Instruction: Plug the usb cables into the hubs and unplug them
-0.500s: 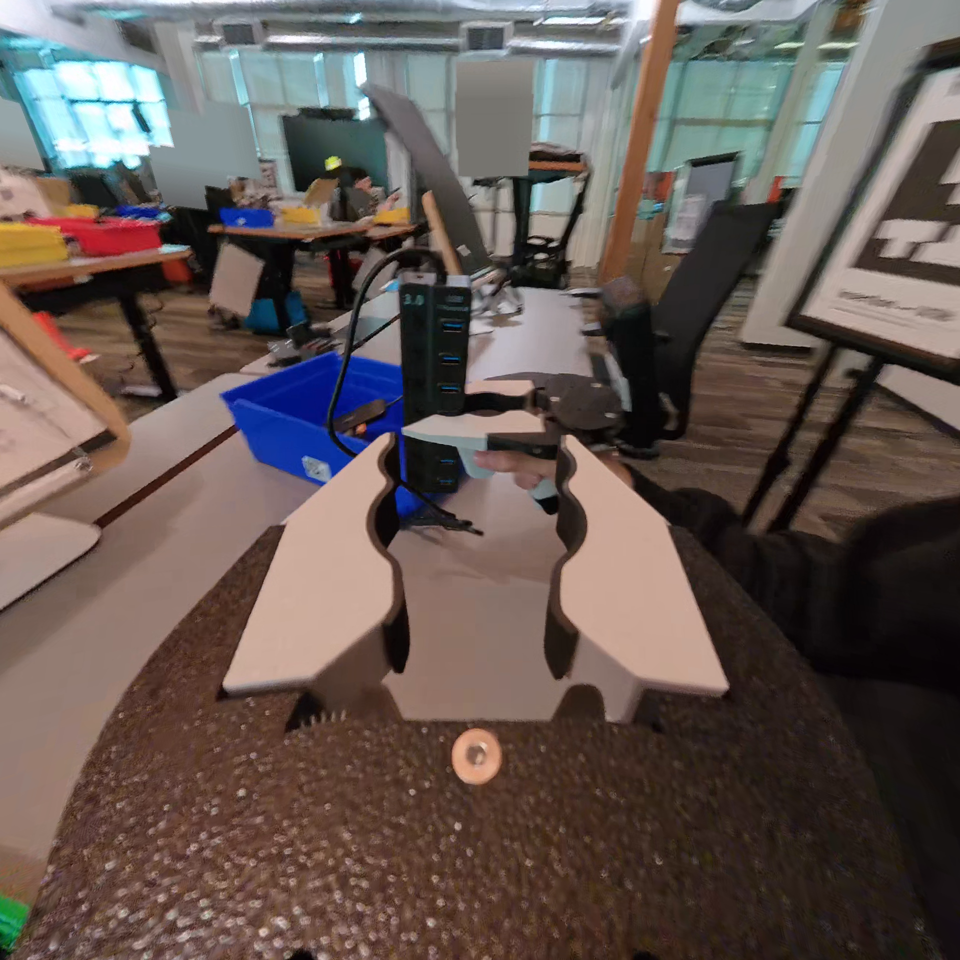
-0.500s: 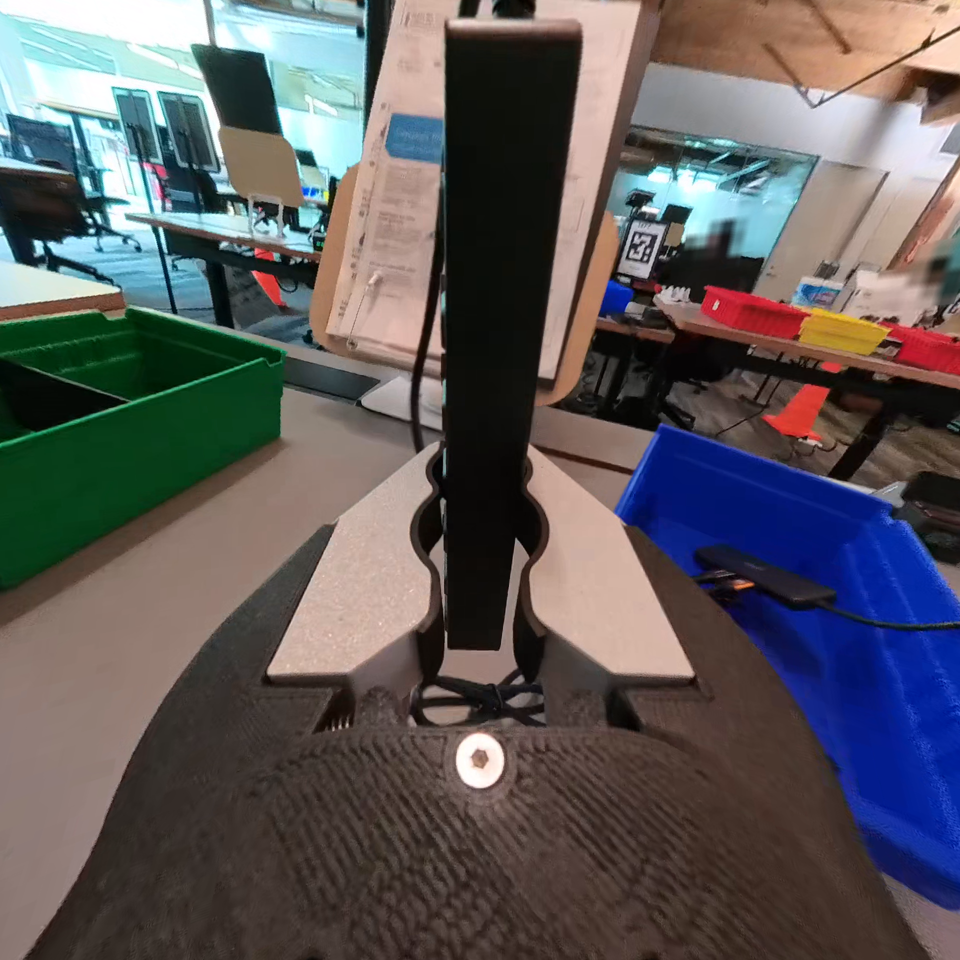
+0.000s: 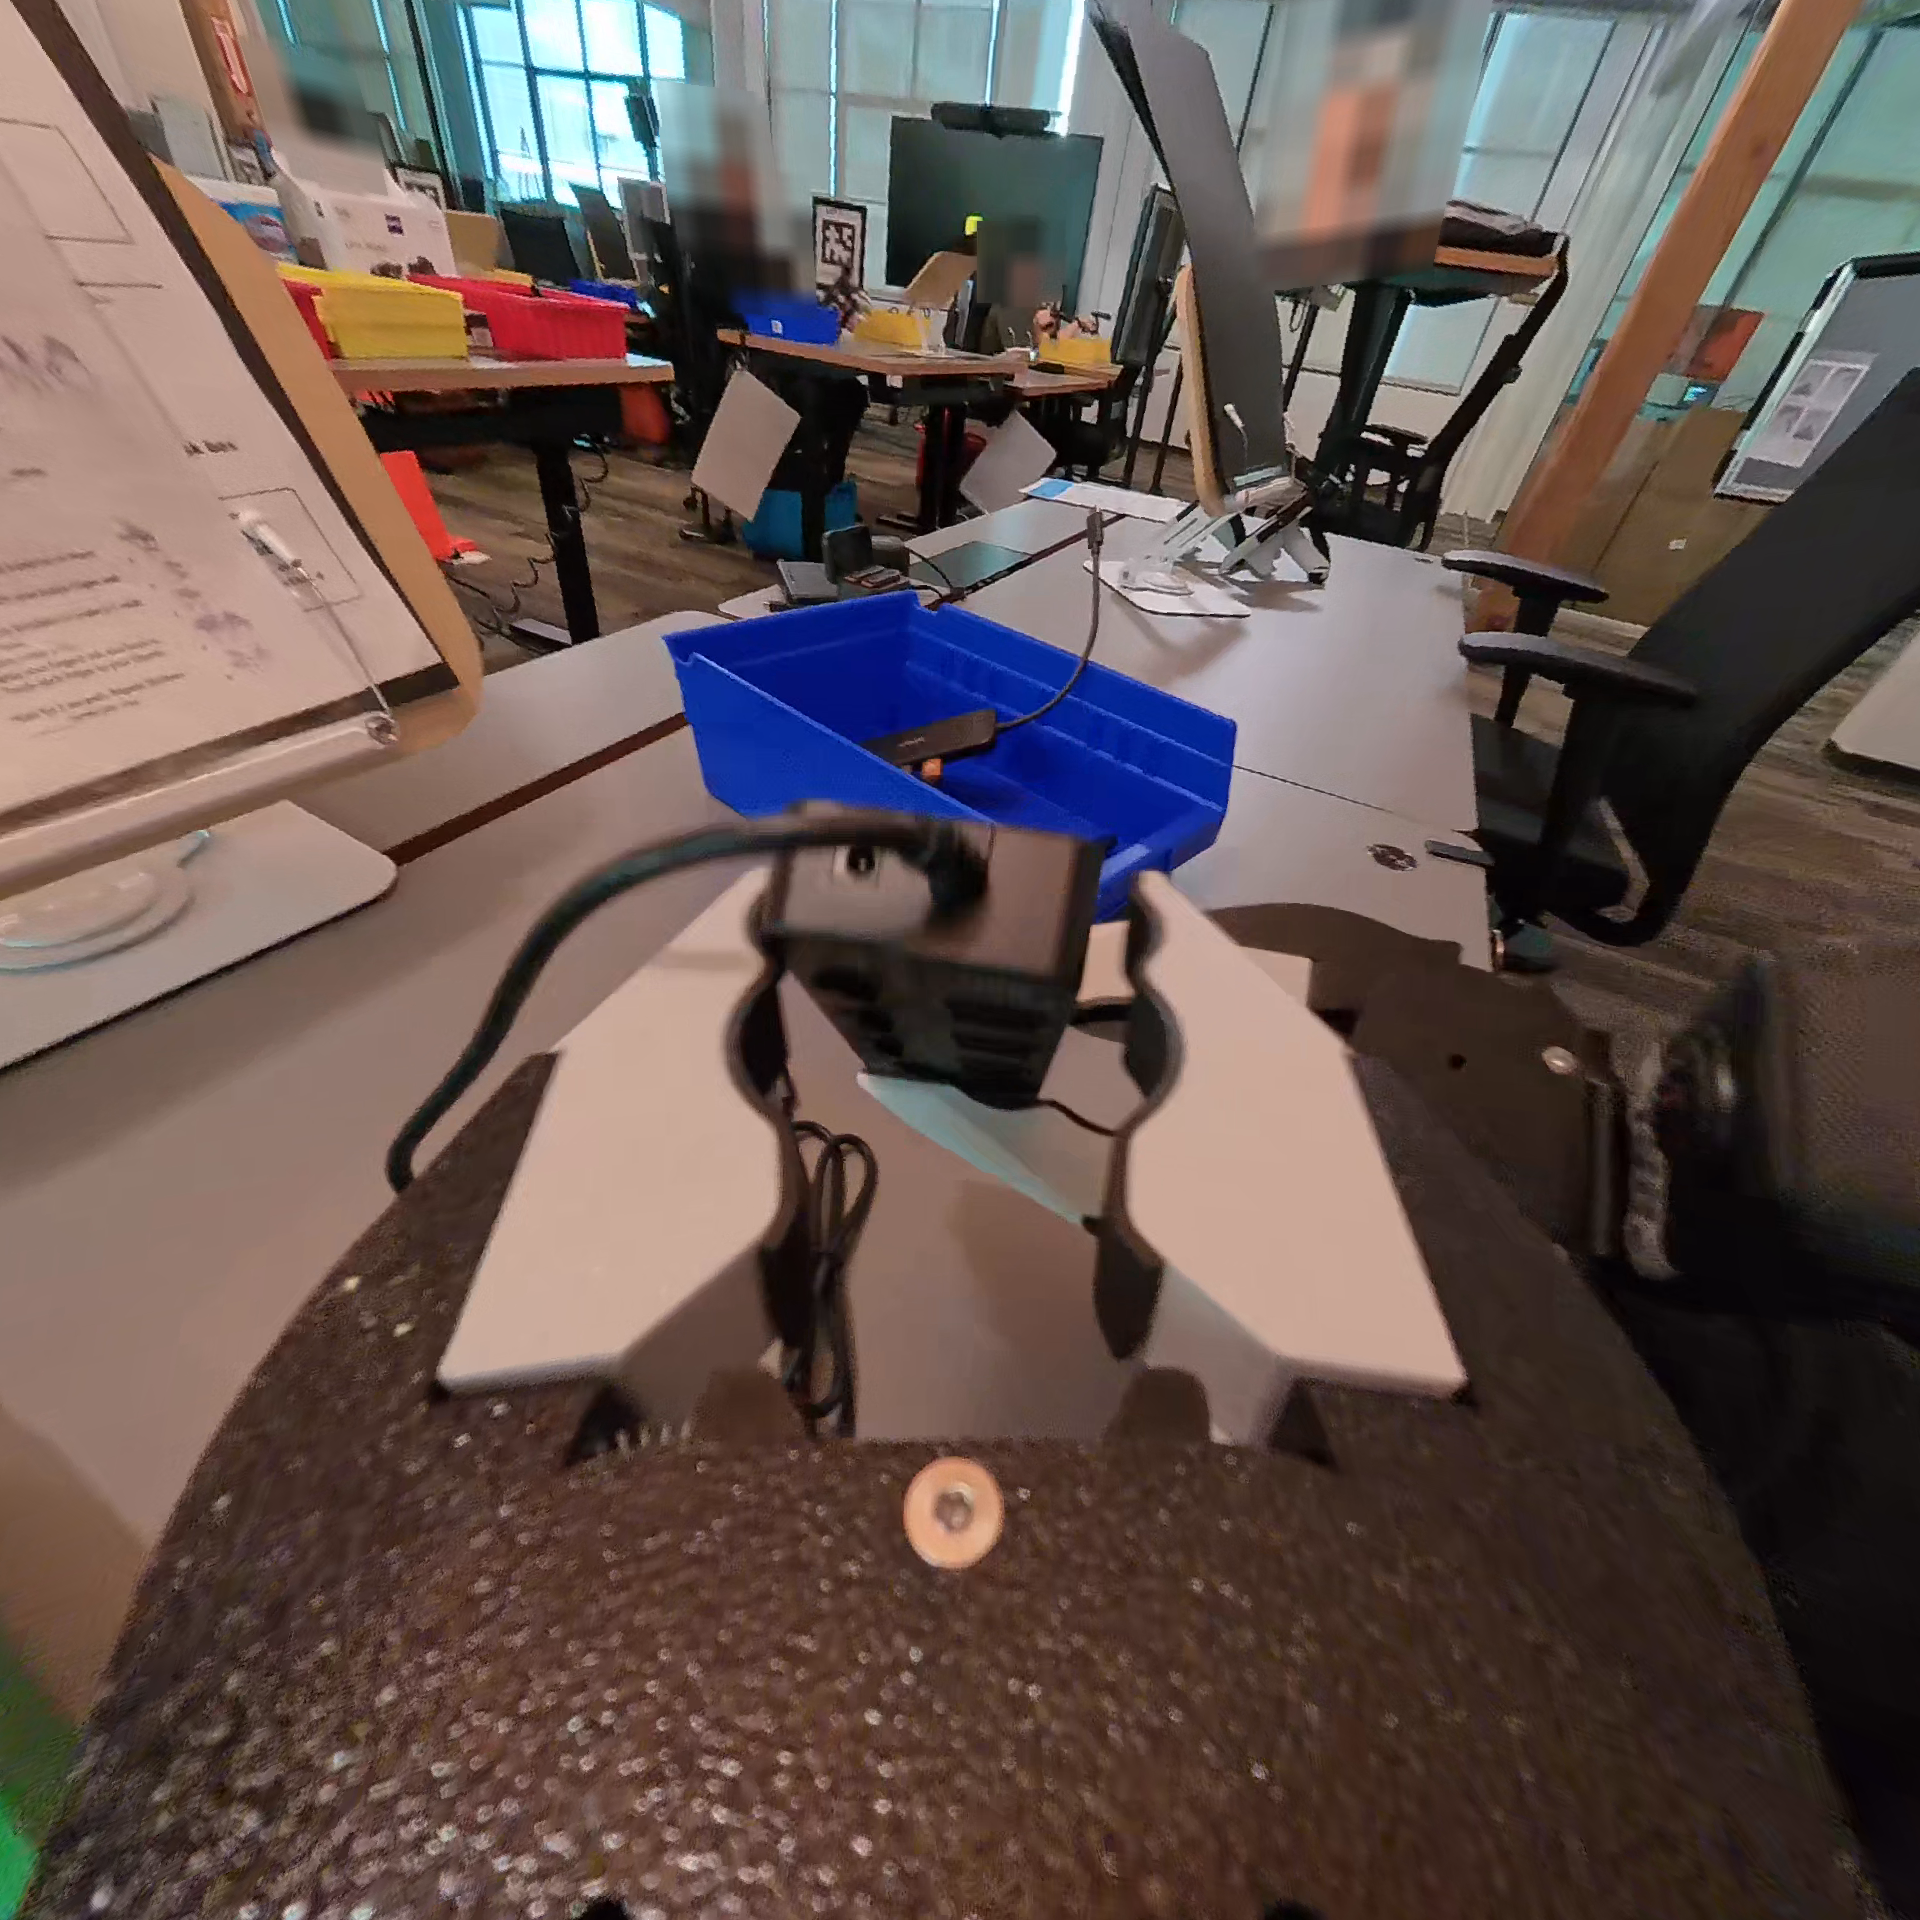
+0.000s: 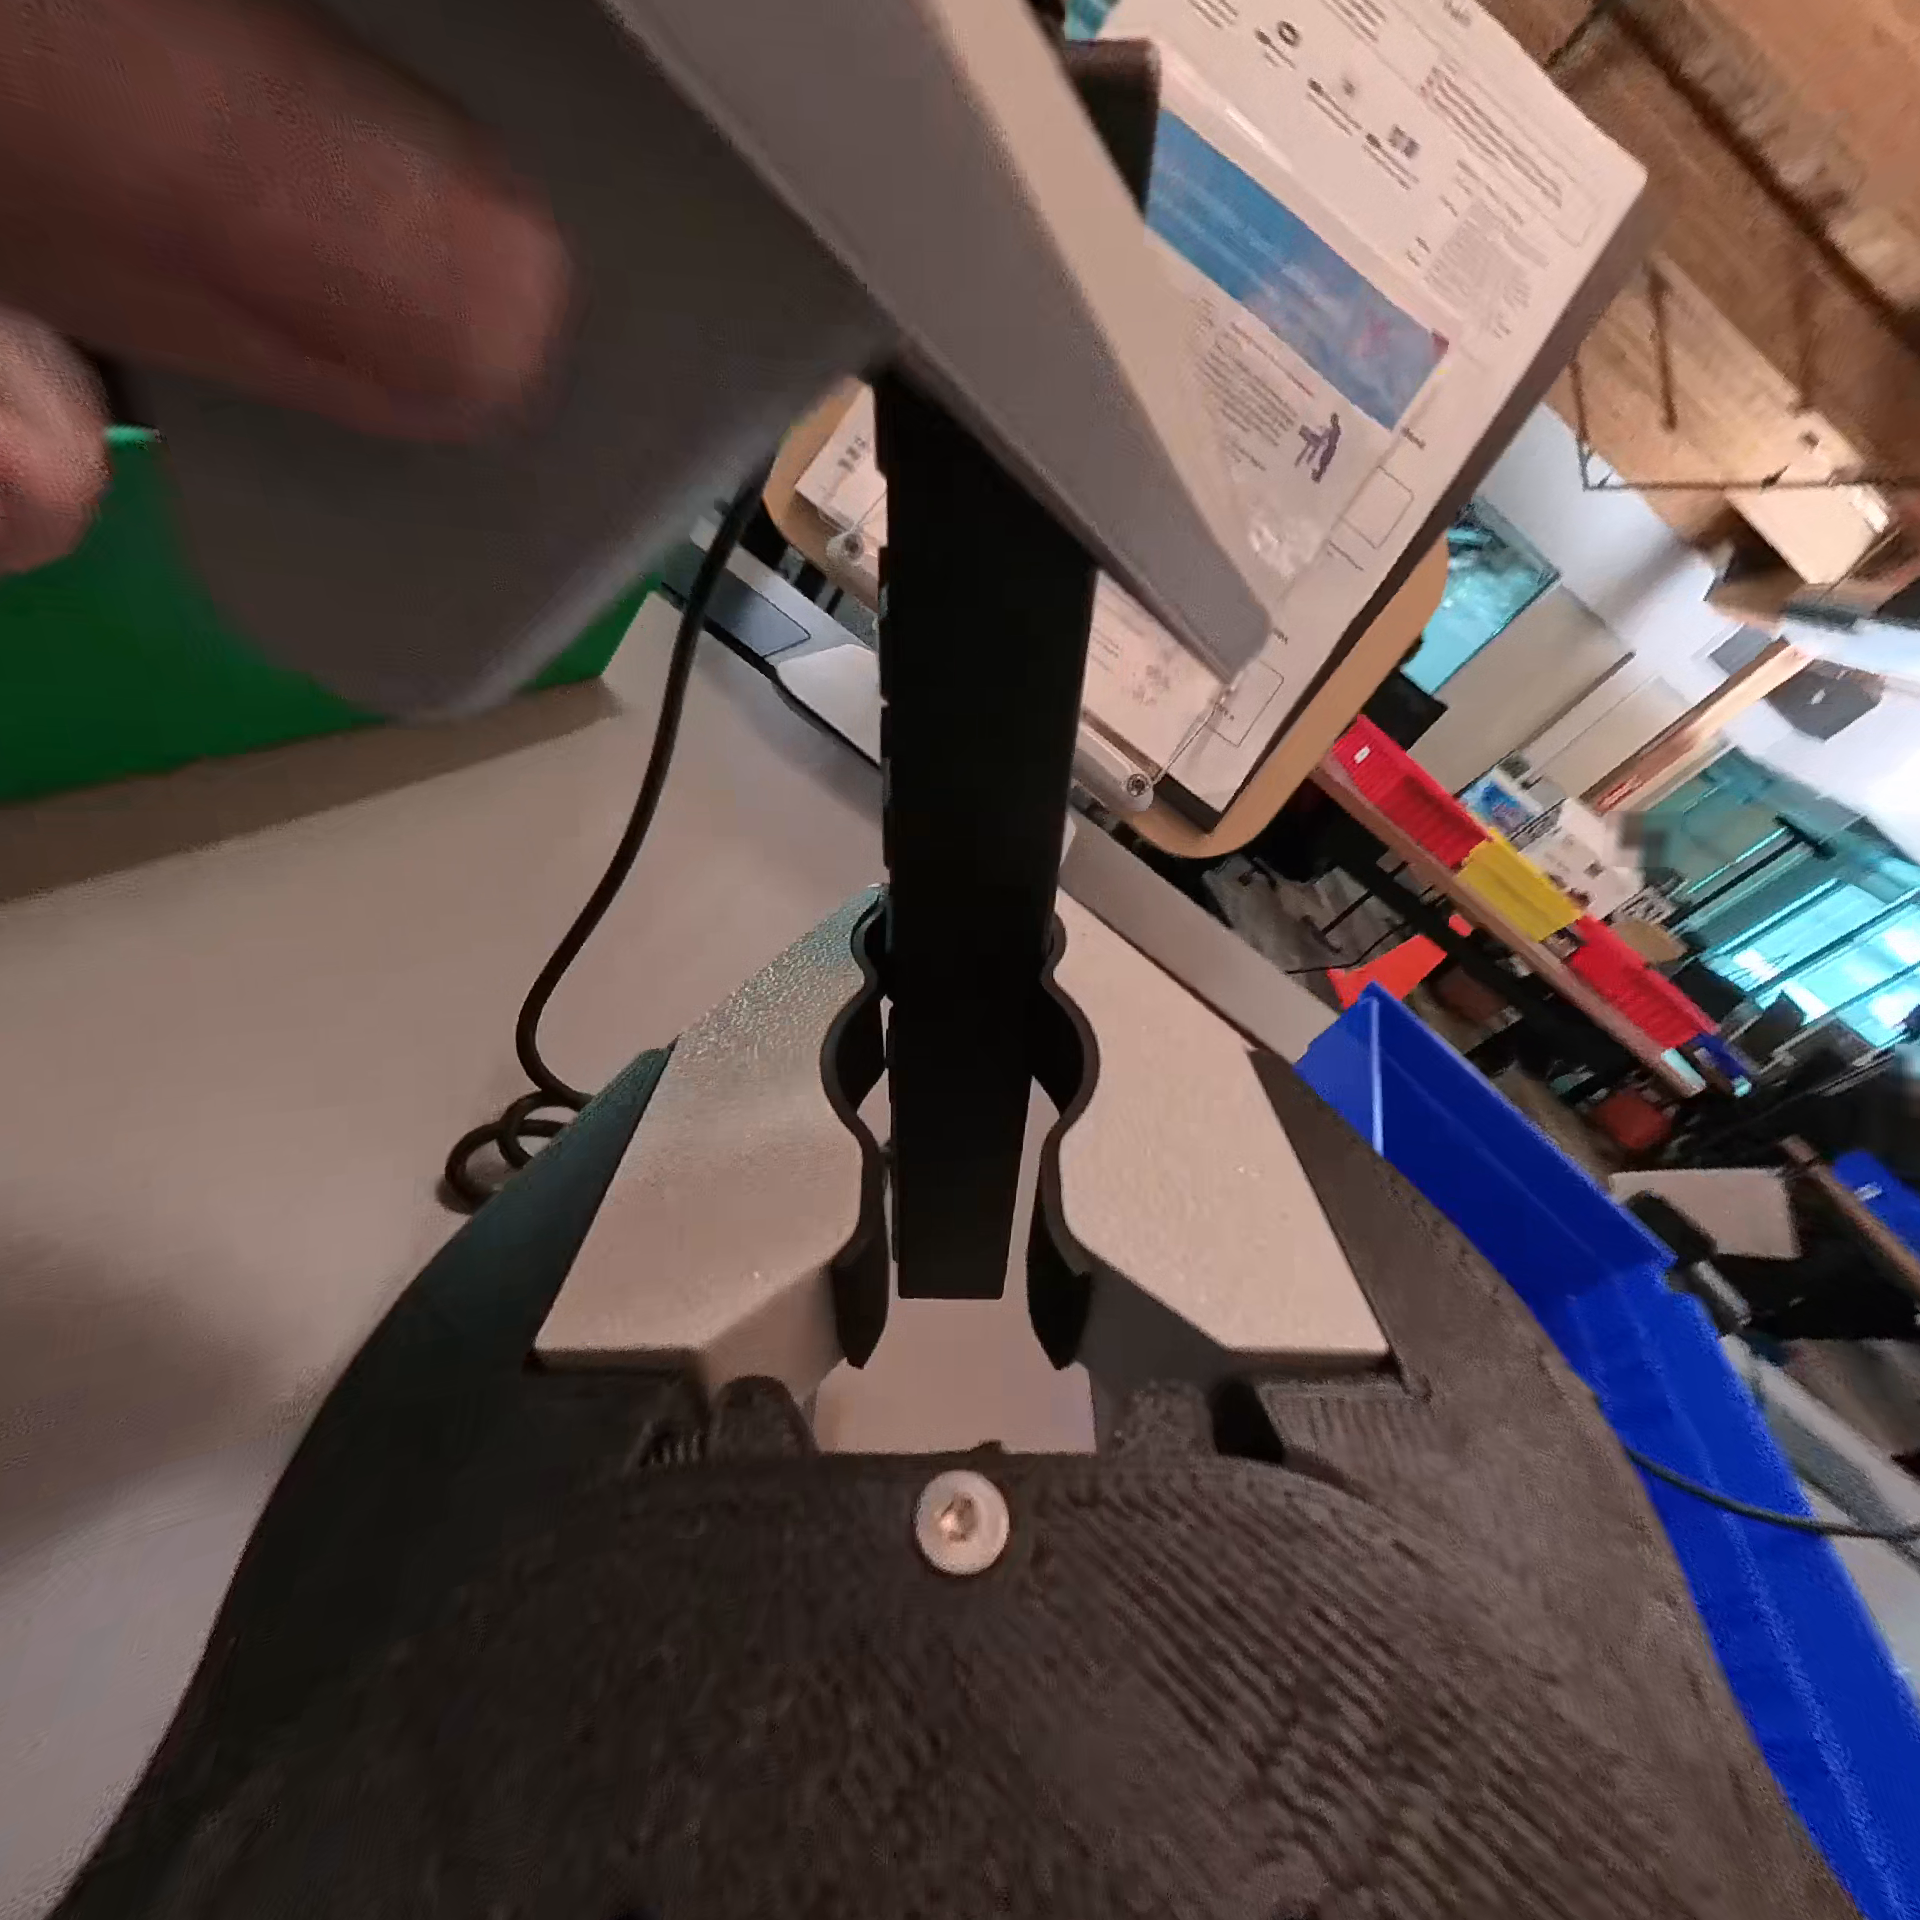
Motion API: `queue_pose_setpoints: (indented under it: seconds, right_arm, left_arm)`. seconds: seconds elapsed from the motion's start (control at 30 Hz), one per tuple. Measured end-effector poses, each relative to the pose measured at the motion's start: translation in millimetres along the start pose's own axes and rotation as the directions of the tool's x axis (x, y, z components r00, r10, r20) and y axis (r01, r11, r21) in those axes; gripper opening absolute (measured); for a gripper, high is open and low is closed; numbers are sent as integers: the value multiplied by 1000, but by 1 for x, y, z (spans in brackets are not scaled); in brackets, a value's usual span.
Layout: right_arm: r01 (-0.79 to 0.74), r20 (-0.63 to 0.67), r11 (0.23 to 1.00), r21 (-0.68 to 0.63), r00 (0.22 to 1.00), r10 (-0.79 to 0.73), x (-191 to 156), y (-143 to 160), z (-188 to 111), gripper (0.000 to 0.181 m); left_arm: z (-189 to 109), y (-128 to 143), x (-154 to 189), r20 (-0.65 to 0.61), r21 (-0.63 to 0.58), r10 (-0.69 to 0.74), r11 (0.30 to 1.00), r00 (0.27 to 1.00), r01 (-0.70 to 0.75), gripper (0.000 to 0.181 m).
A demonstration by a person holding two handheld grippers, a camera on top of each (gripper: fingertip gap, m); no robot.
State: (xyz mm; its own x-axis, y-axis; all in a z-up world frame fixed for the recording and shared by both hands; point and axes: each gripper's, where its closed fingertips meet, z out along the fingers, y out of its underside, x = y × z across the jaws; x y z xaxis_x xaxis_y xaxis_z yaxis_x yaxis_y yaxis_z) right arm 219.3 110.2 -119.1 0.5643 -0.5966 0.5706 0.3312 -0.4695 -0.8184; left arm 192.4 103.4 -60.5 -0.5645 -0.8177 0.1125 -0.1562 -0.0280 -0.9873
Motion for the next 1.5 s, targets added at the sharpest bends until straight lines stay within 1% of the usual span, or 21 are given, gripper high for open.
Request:
queue_pose_setpoints:
  seconds: [0.03, 0.1, 0.2, 0.23, 0.27, 0.33, 0.37, 0.4, 0.43, 0.47, 0.57, 0.67, 0.8, 0.97, 1.13, 1.2, 1.3, 1.33, 1.4, 1.43, 1.5]
  right_arm:
    - [35, 4, 999, 4, 999, -35, -3, -2, 0, 22]
    - [15, 52, 999, 42, 998, -18, -10, -9, -2, 23]
    - [-14, 264, 996, 90, 964, -10, -31, -12, -6, 34]
    - [-69, 338, 991, 111, 941, 27, -36, -16, -10, 44]
    - [-152, 438, 979, 133, 896, 79, -42, -23, -18, 72]
    - [-349, 615, 929, 120, 761, 206, -48, -38, -35, 99]
    - [-427, 695, 899, 99, 676, 245, -51, -44, -44, 101]
    - [-480, 752, 873, 83, 606, 261, -52, -49, -52, 98]
    - [-509, 783, 858, 70, 561, 269, -54, -51, -58, 97]
    - [-515, 800, 855, 61, 537, 267, -56, -51, -61, 97]
    - [-496, 813, 866, 60, 528, 246, -65, -54, -64, 90]
    - [-426, 794, 902, 71, 571, 208, -75, -49, -60, 85]
    - [-410, 797, 910, 61, 568, 202, -81, -44, -58, 65]
    - [-372, 797, 927, 58, 575, 181, -87, -41, -58, 62]
    - [-383, 814, 922, 58, 553, 179, -87, -43, -60, 62]
    - [-384, 808, 921, 63, 561, 179, -85, -43, -60, 63]
    - [-403, 790, 912, 74, 582, 193, -78, -45, -57, 63]
    - [-422, 780, 903, 79, 590, 208, -71, -46, -56, 63]
    - [-489, 765, 868, 87, 591, 256, -51, -47, -55, 63]
    - [-528, 747, 843, 102, 600, 285, -37, -47, -54, 63]
    - [-598, 711, 790, 133, 613, 344, -8, -47, -55, 63]
  left_arm:
    - [-2, -2, -4, 16, 19, 20, 1000, 1000, -20, 54]
    - [-4, -4, -1, -25, 23, 74, 997, 997, -73, 53]
    - [-12, 1, 2, -97, -29, 175, 984, 980, -178, 53]
    - [-15, 0, 5, -135, -16, 201, 979, 970, -204, 53]
    - [-19, 0, 11, -188, 2, 226, 973, 956, -230, 53]
    - [-29, 2, 28, -328, 35, 268, 962, 906, -272, 53]
    - [-34, 4, 36, -388, 48, 276, 959, 880, -280, 53]
    - [-38, 6, 44, -438, 59, 283, 956, 853, -287, 53]
    - [-40, 8, 51, -479, 66, 290, 953, 829, -295, 53]
    - [-42, 11, 56, -508, 68, 296, 950, 809, -305, 53]
    - [-40, 18, 66, -541, 50, 307, 941, 783, -335, 53]
    - [-33, 26, 66, -522, 0, 312, 931, 794, -366, 53]
    - [-32, 31, 69, -532, -16, 336, 914, 777, -406, 52]
    - [-34, 35, 72, -541, -11, 381, 888, 750, -459, 53]
    - [-32, 32, 74, -536, -15, 365, 897, 761, -441, 53]
    - [-31, 30, 73, -519, -13, 371, 897, 770, -441, 54]
    - [-31, 23, 70, -472, -11, 364, 908, 803, -418, 58]
    - [-36, 20, 70, -475, -16, 349, 915, 808, -404, 64]
    - [-52, 14, 68, -489, -38, 324, 919, 810, -391, 65]
    - [-61, 11, 61, -468, -49, 328, 917, 820, -395, 64]
    - [-79, -3, 31, -332, -71, 337, 922, 881, -379, 58]
